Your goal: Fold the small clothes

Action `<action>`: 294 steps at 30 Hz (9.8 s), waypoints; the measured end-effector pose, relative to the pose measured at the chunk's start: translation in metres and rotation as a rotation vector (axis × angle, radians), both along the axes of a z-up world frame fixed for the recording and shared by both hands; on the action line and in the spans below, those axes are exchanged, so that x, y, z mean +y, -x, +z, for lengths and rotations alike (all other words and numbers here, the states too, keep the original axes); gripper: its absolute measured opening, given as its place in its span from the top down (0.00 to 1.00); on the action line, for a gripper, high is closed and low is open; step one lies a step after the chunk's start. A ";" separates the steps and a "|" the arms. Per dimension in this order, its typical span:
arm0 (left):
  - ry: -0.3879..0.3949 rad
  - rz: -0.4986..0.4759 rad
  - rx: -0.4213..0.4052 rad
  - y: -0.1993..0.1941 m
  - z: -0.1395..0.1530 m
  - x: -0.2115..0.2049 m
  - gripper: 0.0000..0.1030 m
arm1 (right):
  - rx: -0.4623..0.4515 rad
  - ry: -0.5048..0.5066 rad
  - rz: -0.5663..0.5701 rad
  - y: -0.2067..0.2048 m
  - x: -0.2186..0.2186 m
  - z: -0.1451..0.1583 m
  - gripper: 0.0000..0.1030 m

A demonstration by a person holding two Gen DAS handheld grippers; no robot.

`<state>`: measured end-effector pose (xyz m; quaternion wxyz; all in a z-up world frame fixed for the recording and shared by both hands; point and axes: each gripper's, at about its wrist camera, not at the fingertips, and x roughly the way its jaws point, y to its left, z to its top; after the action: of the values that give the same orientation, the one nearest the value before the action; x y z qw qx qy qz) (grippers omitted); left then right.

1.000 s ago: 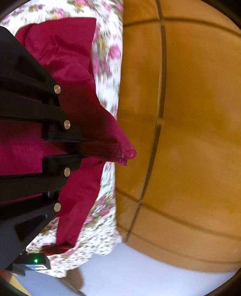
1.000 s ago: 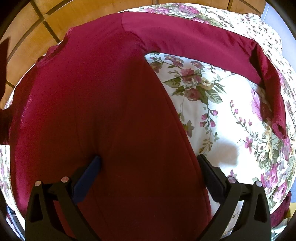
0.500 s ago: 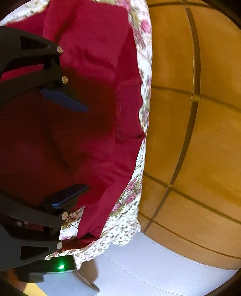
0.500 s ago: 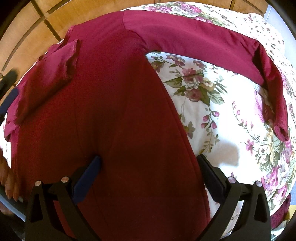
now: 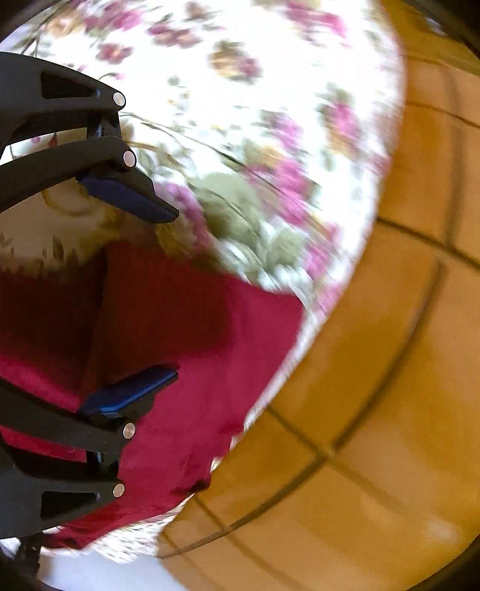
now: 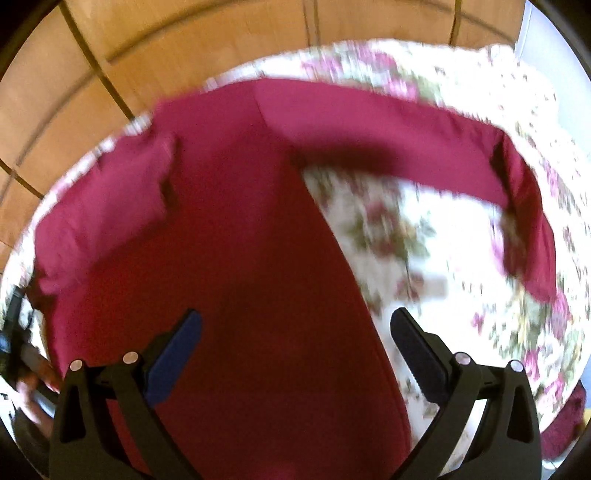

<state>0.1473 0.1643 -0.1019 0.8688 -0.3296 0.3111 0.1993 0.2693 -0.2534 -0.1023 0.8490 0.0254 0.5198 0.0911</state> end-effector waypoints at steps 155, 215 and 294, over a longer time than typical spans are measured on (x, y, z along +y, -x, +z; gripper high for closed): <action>0.107 -0.652 -0.058 -0.093 0.086 -0.184 0.97 | 0.151 -0.048 -0.315 -0.019 -0.118 -0.013 0.02; 0.122 -0.467 -0.163 -0.040 0.006 -0.036 0.52 | 0.115 -0.103 -0.422 -0.074 -0.095 -0.023 0.02; -0.026 -0.500 -0.118 0.066 0.043 -0.086 0.13 | -0.029 0.122 -0.035 0.012 -0.062 0.020 0.02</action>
<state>0.0815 0.0787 -0.0593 0.9118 -0.2424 0.3292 -0.0372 0.2570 -0.3154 -0.0821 0.8580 -0.0185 0.5113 0.0447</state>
